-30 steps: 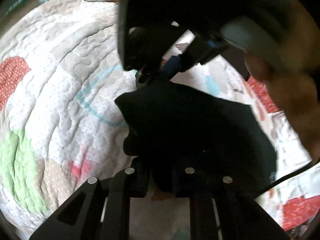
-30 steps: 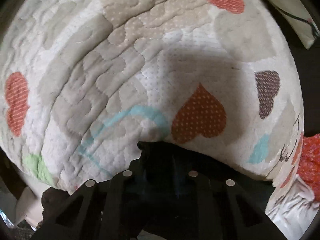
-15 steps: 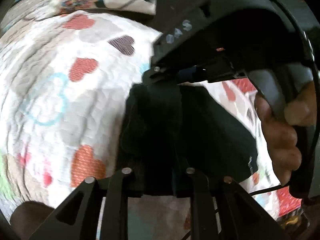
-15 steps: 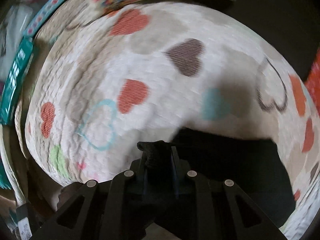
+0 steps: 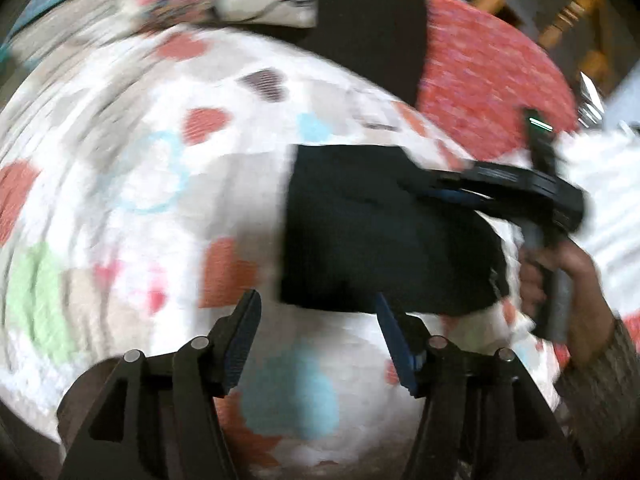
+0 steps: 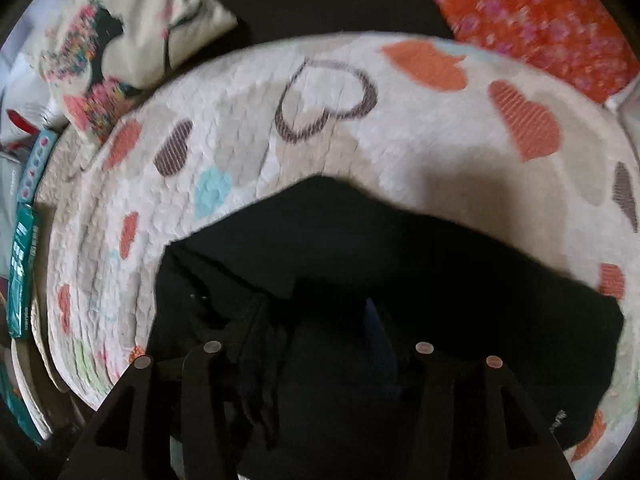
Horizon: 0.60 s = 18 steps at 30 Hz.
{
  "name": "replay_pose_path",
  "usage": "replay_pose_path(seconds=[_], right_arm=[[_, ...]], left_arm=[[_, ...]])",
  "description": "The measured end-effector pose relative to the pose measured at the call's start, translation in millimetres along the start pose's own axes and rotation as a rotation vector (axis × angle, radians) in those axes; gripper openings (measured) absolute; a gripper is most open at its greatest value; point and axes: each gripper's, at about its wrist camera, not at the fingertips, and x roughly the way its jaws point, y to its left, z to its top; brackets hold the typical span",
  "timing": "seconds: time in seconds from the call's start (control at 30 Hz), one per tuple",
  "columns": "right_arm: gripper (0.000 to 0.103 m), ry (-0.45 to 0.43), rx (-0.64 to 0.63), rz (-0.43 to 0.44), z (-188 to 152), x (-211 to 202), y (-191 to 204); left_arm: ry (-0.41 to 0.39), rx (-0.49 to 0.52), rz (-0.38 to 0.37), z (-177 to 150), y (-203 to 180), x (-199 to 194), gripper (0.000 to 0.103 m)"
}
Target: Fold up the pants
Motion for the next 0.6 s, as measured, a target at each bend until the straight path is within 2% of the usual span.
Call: replay_pose_path(seconds=[0.07,0.13,0.27,0.43,0.5,0.6], right_arm=[[0.055,-0.010,-0.003,0.069,-5.3,-8.6,9.8],[0.055,-0.001,-0.028,0.109,-11.5,-8.4,26.7],[0.055,0.011,-0.064,0.099,-23.3,1.6,43.4],[0.055,0.033,-0.026,0.050,-32.1,11.8,27.4],[0.055,0.017,-0.009,0.075,-30.2,7.6,26.4],[0.055,0.024,-0.039,0.103,-14.4,7.3,42.2]], left_arm=[[0.029,-0.103,-0.001,8.2,15.9,12.2,0.059],[0.035,-0.140,-0.006,11.0,19.0,19.0,0.059],[0.040,-0.082,0.033,24.2,6.1,44.4,0.059],[0.110,-0.075,0.024,32.2,0.5,86.0,0.059],[0.125,-0.095,0.006,32.5,0.5,96.5,0.059],[0.087,-0.085,0.021,27.4,-6.3,98.1,0.065]])
